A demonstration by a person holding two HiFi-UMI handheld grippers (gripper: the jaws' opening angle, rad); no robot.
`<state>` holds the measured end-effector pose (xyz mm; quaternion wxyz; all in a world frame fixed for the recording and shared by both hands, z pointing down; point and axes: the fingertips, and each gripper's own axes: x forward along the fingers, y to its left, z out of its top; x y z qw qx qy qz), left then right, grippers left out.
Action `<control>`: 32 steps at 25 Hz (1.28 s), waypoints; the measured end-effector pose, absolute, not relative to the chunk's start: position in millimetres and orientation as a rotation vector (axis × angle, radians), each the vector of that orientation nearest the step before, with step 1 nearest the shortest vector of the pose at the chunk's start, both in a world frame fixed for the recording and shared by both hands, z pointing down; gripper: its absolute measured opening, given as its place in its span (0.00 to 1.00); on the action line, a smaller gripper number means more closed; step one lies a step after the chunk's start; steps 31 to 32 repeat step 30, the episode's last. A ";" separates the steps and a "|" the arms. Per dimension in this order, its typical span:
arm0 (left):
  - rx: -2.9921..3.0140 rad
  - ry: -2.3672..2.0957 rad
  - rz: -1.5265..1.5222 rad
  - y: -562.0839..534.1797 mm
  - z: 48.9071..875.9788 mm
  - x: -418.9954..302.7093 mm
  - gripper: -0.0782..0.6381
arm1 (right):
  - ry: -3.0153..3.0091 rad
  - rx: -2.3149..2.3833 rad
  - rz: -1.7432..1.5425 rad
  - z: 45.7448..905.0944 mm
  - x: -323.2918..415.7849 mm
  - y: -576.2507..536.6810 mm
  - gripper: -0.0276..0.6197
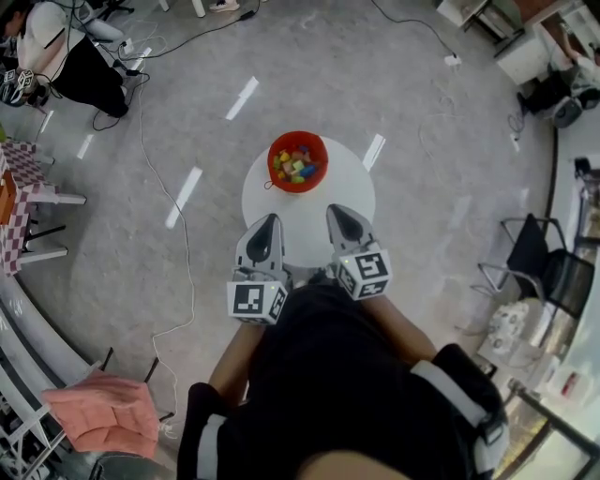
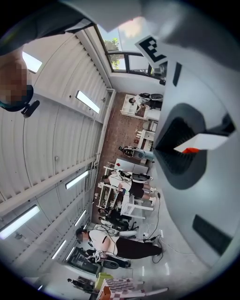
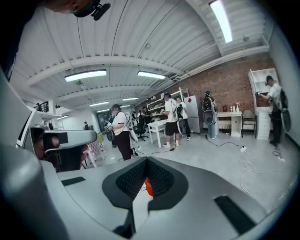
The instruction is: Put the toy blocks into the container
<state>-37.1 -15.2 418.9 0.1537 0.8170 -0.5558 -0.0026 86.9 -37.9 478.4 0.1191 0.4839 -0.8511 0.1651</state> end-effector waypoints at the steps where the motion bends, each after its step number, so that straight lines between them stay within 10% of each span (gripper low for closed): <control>1: 2.346 -1.594 -0.006 -15.2 418.8 -36.9 0.09 | -2.490 1.411 0.484 478.7 86.6 -35.0 0.04; 32: 2.353 -1.593 -0.002 -13.9 418.7 -39.8 0.09 | -2.515 1.335 0.450 474.9 73.4 -29.7 0.04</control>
